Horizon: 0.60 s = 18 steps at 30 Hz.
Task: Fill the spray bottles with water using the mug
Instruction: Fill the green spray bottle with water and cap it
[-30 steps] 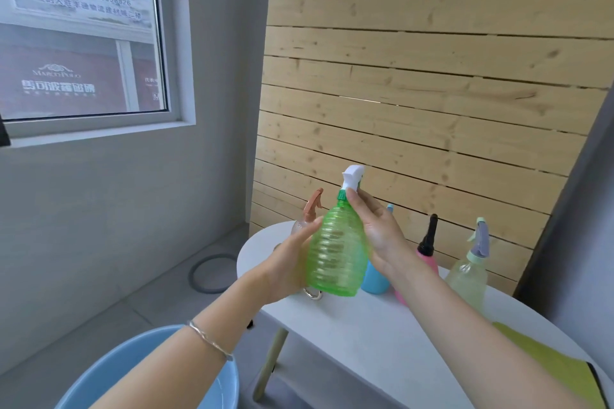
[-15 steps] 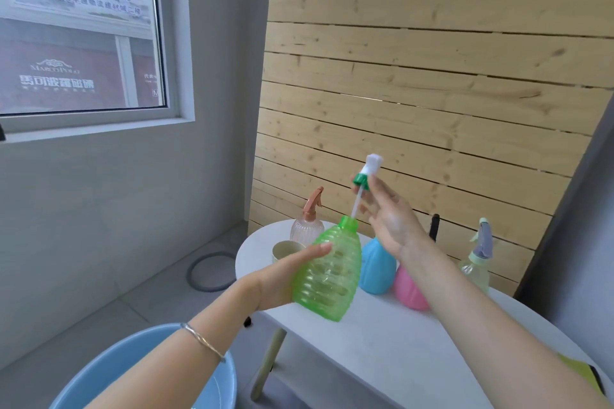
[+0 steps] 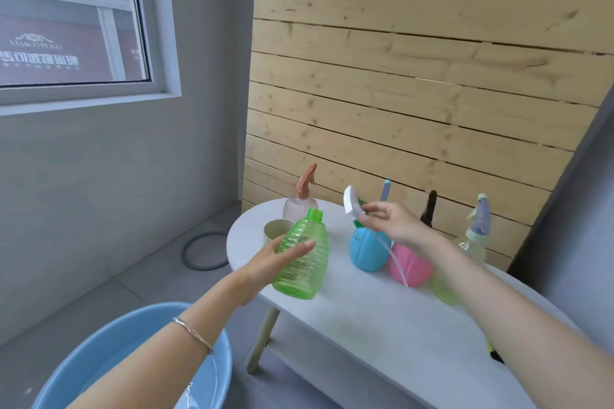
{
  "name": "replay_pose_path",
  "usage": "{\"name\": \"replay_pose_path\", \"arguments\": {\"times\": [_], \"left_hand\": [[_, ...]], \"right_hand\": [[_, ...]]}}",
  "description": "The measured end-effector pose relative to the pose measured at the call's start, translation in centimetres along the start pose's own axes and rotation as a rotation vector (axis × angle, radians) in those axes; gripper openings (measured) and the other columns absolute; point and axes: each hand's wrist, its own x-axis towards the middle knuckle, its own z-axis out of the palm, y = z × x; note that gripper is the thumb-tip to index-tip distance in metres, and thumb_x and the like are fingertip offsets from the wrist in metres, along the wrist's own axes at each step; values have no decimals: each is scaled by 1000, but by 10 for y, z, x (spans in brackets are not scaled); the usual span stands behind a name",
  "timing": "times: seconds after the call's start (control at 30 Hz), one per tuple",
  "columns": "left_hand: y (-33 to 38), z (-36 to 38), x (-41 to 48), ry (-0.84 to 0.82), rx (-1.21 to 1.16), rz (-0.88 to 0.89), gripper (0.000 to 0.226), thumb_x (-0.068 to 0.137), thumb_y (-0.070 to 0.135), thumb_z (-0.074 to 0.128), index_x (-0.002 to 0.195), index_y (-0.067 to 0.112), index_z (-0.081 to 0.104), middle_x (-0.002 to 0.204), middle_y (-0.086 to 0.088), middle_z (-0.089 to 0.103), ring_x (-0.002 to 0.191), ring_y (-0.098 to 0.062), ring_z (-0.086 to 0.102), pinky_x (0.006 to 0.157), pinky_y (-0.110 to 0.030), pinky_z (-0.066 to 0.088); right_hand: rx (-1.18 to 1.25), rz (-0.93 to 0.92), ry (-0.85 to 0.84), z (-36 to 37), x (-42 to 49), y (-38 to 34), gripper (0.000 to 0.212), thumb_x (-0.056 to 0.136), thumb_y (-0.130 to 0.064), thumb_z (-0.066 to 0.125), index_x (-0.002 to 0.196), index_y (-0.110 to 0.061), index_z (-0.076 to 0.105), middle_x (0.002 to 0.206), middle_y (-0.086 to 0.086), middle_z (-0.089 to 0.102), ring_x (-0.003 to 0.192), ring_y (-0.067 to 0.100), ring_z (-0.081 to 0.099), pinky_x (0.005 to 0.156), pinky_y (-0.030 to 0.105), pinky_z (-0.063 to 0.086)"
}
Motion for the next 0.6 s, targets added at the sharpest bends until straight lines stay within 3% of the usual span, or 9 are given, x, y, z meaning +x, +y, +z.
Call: {"name": "replay_pose_path", "arguments": {"times": [0.17, 0.3, 0.43, 0.53, 0.6], "left_hand": [[-16, -7, 1, 36, -51, 3, 72, 67, 62, 75, 125, 23, 61, 113, -3, 73, 106, -20, 70, 99, -41, 52], [-21, -9, 1, 48, -68, 10, 62, 74, 58, 75, 123, 22, 61, 107, -1, 74, 92, -16, 72, 65, -23, 54], [-29, -11, 1, 32, -67, -9, 74, 65, 62, 74, 127, 23, 60, 117, -3, 72, 108, -21, 69, 92, -38, 53], [-33, -12, -1, 50, -78, -20, 73, 64, 60, 74, 125, 22, 61, 116, -4, 72, 108, -21, 69, 97, -41, 52], [-35, -15, -2, 60, -74, -25, 74, 64, 61, 75, 125, 22, 62, 117, -4, 72, 108, -22, 69, 98, -42, 52]], "right_hand": [[-147, 168, -46, 47, -7, 81, 27, 86, -24, 69, 109, -12, 64, 96, 1, 67, 93, 13, 61, 67, 9, 41], [-169, 180, 2, 61, -5, 111, 32, 78, -26, 76, 105, -11, 69, 88, -2, 64, 81, 11, 53, 70, 19, 40], [-180, 162, -3, 66, -2, 118, 32, 76, -29, 79, 102, -12, 72, 82, -6, 62, 70, 6, 48, 61, 14, 36], [-170, 158, -12, 67, -1, 119, 30, 76, -28, 79, 101, -13, 72, 81, -9, 61, 72, 4, 51, 60, 9, 37], [-183, 154, 30, 67, 2, 120, 32, 76, -31, 78, 103, -14, 70, 87, -6, 63, 79, 8, 53, 67, 15, 39]]}}
